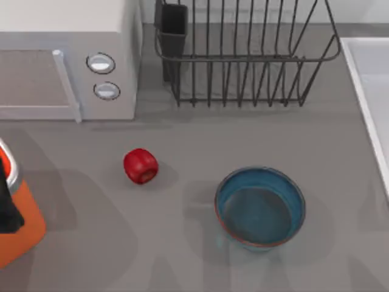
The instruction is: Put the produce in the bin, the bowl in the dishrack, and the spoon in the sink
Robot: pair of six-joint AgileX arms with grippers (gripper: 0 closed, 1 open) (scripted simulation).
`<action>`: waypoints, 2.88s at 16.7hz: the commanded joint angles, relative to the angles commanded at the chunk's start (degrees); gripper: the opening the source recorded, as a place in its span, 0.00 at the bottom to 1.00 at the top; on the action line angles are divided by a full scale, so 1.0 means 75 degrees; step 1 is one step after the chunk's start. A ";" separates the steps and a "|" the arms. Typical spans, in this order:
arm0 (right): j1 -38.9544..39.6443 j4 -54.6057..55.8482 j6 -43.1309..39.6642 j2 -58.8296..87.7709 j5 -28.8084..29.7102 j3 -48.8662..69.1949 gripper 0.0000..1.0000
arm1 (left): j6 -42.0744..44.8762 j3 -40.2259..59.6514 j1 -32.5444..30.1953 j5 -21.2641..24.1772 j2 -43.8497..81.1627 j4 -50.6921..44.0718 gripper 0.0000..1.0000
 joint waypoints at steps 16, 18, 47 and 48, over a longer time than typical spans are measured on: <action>0.0000 0.0000 0.0000 0.0000 0.0000 0.0000 1.00 | 0.1913 0.5044 -0.2208 -0.0354 0.6784 -0.3290 1.00; 0.0000 0.0000 0.0000 0.0000 0.0000 0.0000 1.00 | 0.2256 0.6164 -0.2608 -0.0410 0.8226 -0.4052 1.00; 0.0000 0.0000 0.0000 0.0000 0.0000 0.0000 1.00 | 0.3281 1.3400 -0.3956 -0.0396 1.6620 -0.9252 1.00; 0.0000 0.0000 0.0000 0.0000 0.0000 0.0000 1.00 | 0.3288 1.3250 -0.3943 -0.0396 1.6670 -0.9066 1.00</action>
